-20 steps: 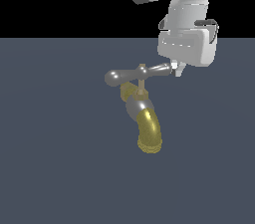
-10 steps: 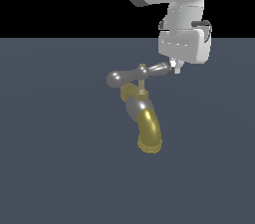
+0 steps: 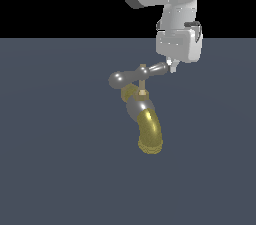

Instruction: Turn on the faucet by rotating a designated handle.

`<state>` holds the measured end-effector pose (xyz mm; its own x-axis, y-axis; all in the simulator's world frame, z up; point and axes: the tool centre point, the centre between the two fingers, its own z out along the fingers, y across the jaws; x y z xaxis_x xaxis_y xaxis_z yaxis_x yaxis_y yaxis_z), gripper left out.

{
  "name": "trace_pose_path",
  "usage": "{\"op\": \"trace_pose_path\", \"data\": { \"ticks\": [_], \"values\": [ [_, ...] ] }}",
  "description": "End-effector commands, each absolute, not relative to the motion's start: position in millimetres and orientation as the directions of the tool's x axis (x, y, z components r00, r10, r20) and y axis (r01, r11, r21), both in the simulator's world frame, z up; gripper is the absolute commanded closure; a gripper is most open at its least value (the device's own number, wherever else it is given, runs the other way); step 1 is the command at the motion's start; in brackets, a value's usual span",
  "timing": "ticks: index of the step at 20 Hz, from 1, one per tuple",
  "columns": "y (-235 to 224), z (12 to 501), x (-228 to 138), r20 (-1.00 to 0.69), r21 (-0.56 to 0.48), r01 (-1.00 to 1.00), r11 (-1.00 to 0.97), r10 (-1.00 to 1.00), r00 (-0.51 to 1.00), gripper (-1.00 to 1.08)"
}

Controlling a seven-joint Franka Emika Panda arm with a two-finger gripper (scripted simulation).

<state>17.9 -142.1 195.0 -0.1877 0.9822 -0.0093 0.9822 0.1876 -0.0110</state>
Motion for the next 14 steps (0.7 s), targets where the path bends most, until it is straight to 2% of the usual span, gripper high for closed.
{"op": "trace_pose_path", "data": {
  "ticks": [1, 9, 10, 11, 14],
  "values": [
    [-105.8, 196.0, 33.6, 0.000, -0.003, 0.973, 0.229, 0.973, -0.229, 1.08],
    [-73.6, 196.8, 59.5, 0.000, 0.000, 0.972, 0.237, 0.972, -0.237, 1.08],
    [-73.6, 196.8, 59.5, 0.000, 0.000, 0.972, 0.237, 0.972, -0.237, 1.08],
    [-113.7, 195.2, 50.2, -0.017, -0.008, 0.983, 0.185, 0.983, -0.185, 1.08],
    [-92.3, 195.3, 50.7, -0.014, -0.007, 0.981, 0.194, 0.981, -0.194, 1.08]
  ]
}}
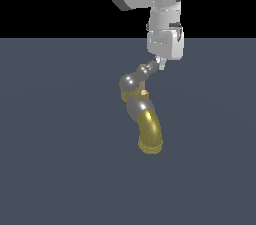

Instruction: Turn on the faucet by rotating a designated handle.

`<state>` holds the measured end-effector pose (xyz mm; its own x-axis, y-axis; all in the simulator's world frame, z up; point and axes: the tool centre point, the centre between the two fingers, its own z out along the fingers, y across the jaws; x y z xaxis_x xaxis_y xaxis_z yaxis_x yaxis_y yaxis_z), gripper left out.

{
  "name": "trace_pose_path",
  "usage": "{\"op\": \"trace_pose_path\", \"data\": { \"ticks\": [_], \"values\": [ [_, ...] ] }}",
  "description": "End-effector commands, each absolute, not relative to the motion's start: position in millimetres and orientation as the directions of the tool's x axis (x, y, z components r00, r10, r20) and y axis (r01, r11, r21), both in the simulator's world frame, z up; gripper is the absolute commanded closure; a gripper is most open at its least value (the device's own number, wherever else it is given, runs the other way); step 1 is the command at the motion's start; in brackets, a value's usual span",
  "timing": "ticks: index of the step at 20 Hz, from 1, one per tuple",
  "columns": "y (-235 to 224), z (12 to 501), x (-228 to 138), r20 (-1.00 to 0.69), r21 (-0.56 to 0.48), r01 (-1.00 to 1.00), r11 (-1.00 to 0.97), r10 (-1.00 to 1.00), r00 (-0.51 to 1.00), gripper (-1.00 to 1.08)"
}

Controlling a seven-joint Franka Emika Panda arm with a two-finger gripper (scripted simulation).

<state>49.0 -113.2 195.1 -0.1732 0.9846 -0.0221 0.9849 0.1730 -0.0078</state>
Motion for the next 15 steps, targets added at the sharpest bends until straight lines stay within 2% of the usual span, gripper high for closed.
{"op": "trace_pose_path", "data": {
  "ticks": [1, 15],
  "values": [
    [-85.0, 195.4, 50.8, -0.013, -0.006, 0.980, 0.197, 0.980, -0.197, 1.08],
    [15.6, 197.0, 50.6, 0.000, 0.000, 0.971, 0.238, 0.971, -0.238, 1.08]
  ]
}}
